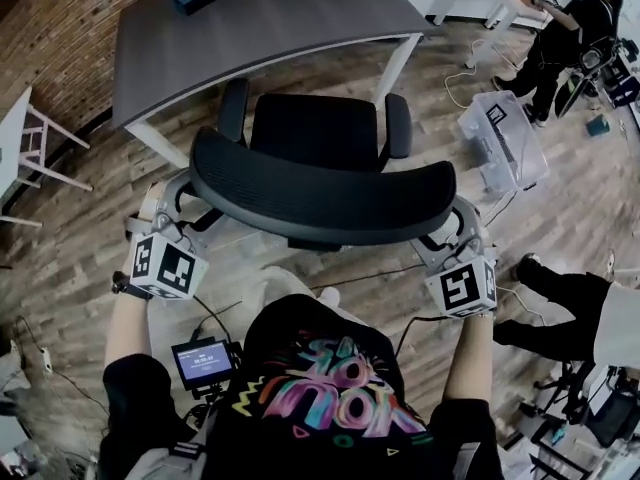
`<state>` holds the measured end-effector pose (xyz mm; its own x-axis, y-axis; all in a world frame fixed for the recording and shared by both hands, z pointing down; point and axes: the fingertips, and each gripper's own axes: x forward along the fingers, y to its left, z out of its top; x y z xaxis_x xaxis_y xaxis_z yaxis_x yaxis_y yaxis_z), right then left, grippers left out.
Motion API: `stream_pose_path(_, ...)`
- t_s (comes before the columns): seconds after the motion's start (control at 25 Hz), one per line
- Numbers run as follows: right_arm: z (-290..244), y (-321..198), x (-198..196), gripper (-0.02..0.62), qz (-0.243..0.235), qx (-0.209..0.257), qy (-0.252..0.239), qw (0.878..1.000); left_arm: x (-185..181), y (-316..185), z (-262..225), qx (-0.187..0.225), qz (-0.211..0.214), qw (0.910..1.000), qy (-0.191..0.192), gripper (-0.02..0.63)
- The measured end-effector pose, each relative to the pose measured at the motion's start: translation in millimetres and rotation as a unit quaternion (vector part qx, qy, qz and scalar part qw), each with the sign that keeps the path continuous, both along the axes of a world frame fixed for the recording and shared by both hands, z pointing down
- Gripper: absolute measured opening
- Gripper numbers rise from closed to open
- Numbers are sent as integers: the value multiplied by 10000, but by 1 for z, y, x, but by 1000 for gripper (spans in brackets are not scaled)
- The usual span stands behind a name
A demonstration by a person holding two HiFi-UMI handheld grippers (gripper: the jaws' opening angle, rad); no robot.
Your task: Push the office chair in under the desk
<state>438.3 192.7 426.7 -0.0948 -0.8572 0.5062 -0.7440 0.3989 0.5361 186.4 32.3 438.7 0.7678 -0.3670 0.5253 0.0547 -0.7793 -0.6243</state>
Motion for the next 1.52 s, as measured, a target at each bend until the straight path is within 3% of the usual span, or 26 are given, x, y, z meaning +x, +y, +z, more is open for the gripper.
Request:
stream_pose_path(0.44,-5,-14,17,298,-663,318,104,9972,4,6,-2,59,-72,9999,131,290)
stream_pose_path(0.84,0,-55,37,305,-945,406,13,9947,11,-12,1,170,-477,9986,151,286)
stream_pose_path(1.52,1,-210,55,305,-1619,238,-29,9865,14,-121,-3,395,-1090,9928,302,287)
